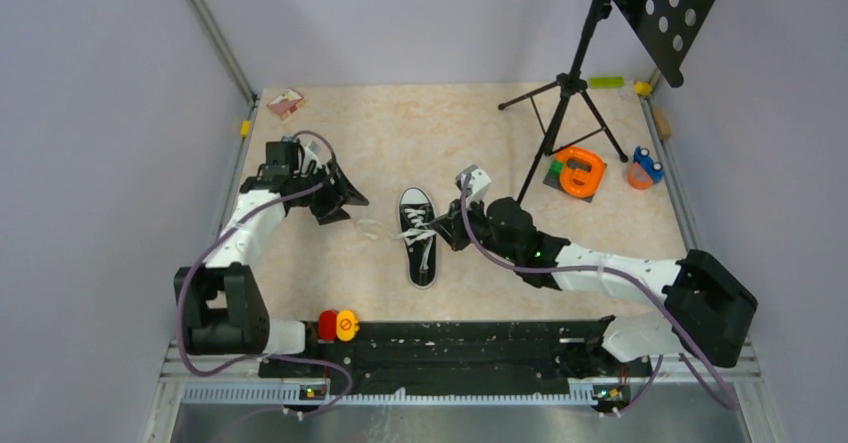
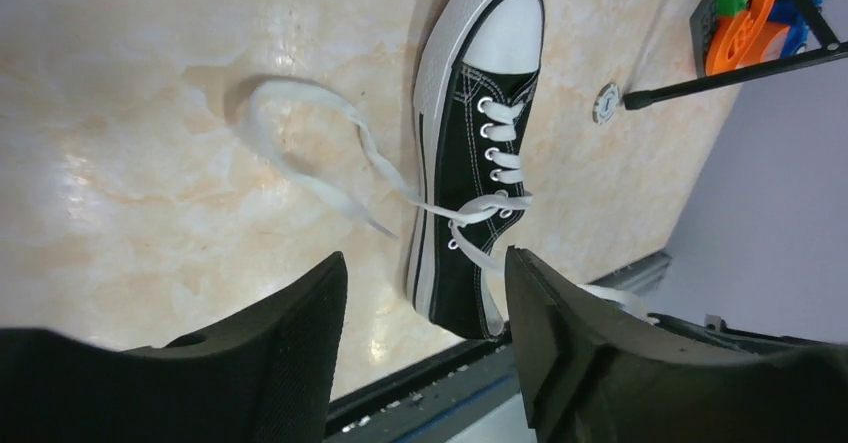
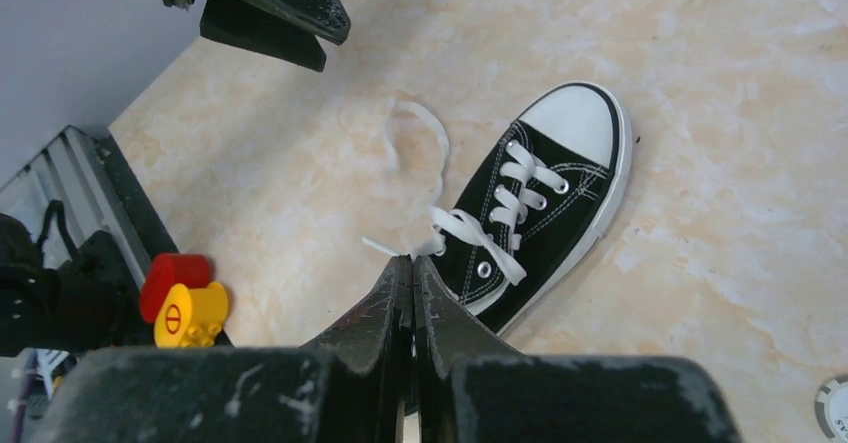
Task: Tie the shoes
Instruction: Cross the shoelace with the shoelace.
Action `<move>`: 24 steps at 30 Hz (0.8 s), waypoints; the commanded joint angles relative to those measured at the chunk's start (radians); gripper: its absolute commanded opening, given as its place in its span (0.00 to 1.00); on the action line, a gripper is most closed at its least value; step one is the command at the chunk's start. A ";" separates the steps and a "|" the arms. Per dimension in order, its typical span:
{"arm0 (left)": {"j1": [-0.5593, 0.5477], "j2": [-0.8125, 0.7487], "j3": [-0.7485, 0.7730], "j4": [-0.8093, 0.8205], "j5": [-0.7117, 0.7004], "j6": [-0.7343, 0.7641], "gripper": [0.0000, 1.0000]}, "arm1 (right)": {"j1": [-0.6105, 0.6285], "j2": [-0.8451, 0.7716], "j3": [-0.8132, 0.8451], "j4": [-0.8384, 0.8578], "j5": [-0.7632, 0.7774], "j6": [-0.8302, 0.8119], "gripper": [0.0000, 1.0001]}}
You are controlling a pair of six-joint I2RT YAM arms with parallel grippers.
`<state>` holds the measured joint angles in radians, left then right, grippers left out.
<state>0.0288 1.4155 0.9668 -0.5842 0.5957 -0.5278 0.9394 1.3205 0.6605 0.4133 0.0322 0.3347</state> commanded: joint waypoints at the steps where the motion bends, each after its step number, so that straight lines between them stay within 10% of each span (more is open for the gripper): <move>1: -0.048 -0.121 0.085 0.026 -0.128 0.018 0.71 | 0.003 -0.097 -0.004 0.016 -0.019 0.050 0.00; 24: -0.392 0.255 0.216 0.036 -0.067 0.148 0.42 | 0.009 -0.192 -0.071 -0.020 -0.011 0.103 0.00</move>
<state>-0.3302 1.6623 1.1652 -0.5758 0.5037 -0.4137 0.9424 1.1168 0.6014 0.3370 0.0257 0.4225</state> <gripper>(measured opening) 0.431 0.009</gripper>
